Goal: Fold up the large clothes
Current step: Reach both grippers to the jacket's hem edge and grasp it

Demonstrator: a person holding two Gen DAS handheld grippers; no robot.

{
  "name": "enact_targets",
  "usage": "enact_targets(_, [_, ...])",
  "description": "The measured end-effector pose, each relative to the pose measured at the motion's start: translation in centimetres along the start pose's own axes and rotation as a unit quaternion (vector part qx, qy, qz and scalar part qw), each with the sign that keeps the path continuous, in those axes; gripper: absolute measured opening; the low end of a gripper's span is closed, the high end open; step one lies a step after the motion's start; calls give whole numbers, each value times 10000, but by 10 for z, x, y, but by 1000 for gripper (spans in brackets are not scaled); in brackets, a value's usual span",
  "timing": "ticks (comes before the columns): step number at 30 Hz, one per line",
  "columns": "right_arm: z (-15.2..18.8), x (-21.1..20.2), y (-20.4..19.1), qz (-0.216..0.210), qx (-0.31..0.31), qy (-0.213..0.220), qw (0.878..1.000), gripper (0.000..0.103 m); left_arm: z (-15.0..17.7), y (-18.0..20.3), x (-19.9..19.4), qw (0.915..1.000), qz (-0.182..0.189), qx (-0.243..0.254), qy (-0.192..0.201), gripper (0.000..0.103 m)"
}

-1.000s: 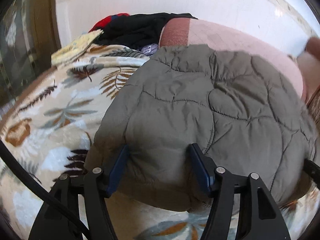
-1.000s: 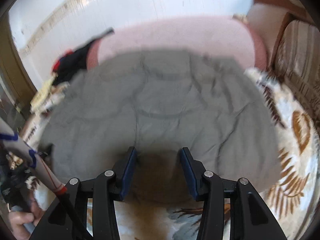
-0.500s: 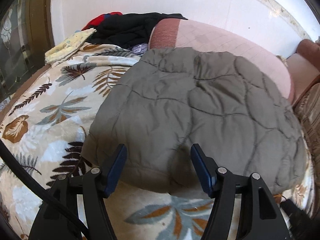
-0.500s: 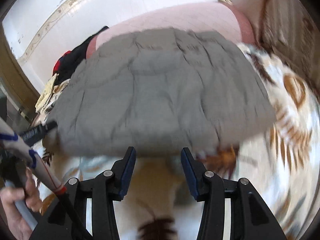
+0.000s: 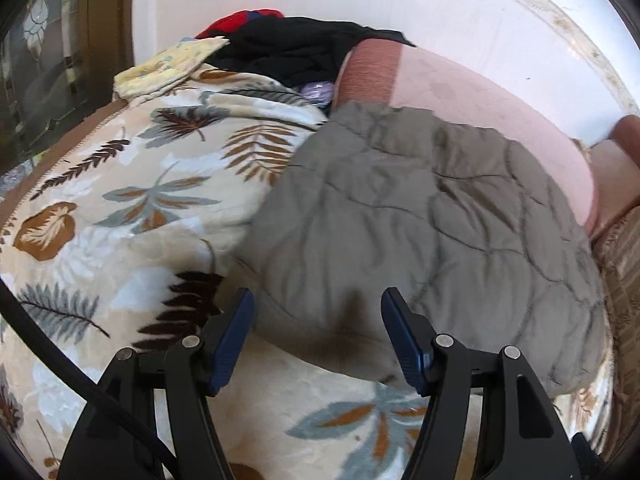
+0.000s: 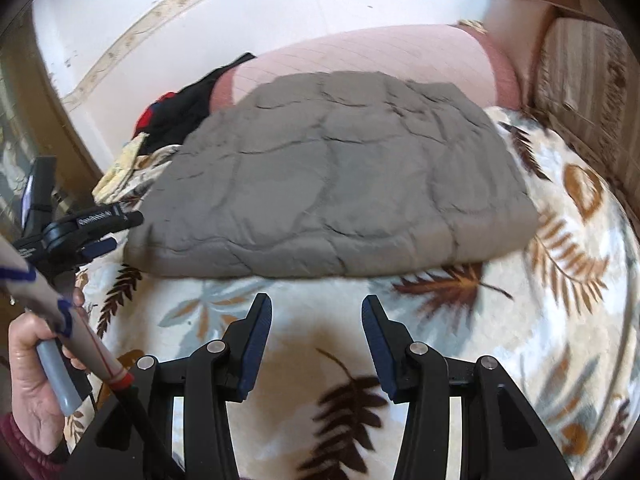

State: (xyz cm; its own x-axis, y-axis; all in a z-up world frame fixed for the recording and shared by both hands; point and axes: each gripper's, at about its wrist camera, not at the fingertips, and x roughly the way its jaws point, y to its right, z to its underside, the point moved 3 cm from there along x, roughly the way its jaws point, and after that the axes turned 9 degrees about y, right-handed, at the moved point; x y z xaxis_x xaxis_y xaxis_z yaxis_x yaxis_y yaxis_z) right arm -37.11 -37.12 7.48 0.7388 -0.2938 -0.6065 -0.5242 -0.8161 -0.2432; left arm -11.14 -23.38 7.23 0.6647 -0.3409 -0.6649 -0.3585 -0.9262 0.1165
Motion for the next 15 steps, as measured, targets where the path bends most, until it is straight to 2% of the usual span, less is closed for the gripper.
enact_targets(3, [-15, 19, -4, -2, -137, 182, 9997, 51, 0, -7, 12, 9998, -179, -18, -64, 65])
enact_targets(6, [-38, 34, 8, -52, 65, 421, 9991, 51, 5, -10, 32, 9992, -276, -84, -275, 65])
enact_targets(8, [-46, 45, 18, -31, 173, 463, 9988, 51, 5, -8, 36, 9988, -430, 21, -212, 71])
enact_targets(11, [-38, 64, 38, -2, 290, 349, 9990, 51, 6, -1, 38, 9978, -593, 277, -87, 72])
enact_targets(14, [-28, 83, 50, -133, 578, -148, 9981, 51, 7, 3, 41, 9969, -685, 380, -30, 73])
enact_targets(15, [-30, 82, 49, -178, 566, -177, 9981, 52, 6, 3, 40, 9968, -702, 382, 11, 73])
